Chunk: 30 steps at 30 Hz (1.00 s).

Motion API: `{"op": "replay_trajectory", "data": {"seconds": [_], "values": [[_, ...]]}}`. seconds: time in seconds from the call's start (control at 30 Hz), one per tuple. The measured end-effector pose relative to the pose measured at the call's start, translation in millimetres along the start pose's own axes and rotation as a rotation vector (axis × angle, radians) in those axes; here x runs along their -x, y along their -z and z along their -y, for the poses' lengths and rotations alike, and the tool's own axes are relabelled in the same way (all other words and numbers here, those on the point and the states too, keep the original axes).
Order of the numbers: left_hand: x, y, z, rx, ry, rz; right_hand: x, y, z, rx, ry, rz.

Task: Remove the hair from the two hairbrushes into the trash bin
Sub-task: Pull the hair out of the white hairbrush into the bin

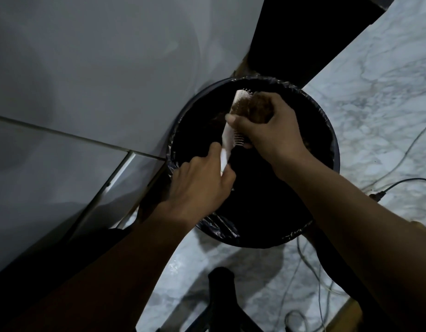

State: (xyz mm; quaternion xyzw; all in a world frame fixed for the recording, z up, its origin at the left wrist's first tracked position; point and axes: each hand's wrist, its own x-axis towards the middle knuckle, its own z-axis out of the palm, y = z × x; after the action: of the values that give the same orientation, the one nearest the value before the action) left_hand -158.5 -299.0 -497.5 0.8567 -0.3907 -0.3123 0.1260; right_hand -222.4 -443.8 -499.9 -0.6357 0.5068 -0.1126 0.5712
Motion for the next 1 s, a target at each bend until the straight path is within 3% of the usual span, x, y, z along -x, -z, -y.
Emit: {"op": "replay_trajectory", "data": {"seconds": [0.13,0.3,0.63,0.77,0.87,1.0], "values": [[3.2,-4.9,0.6,0.008,0.003,-0.002,-3.2,-2.2,-7.2,0.14,0.048,-0.115],[2.3,-3.0,2.0,0.013,0.016,0.008,-11.6,-6.3,-11.3,0.132,0.02,-0.134],[-1.7,2.8,4.1,-0.002,0.069,-0.019,-10.3,4.2,4.6,-0.452,-0.319,0.035],[0.9,2.8,0.3,0.014,0.028,-0.011,-6.3,9.1,6.6,-0.307,-0.223,0.065],[2.5,1.9,-2.9,-0.004,0.005,-0.012,-6.0,4.9,-0.4,-0.122,-0.048,0.009],[4.2,-2.4,-2.8,-0.037,0.016,0.009,-11.1,2.1,-10.9,0.006,0.012,-0.071]]}}
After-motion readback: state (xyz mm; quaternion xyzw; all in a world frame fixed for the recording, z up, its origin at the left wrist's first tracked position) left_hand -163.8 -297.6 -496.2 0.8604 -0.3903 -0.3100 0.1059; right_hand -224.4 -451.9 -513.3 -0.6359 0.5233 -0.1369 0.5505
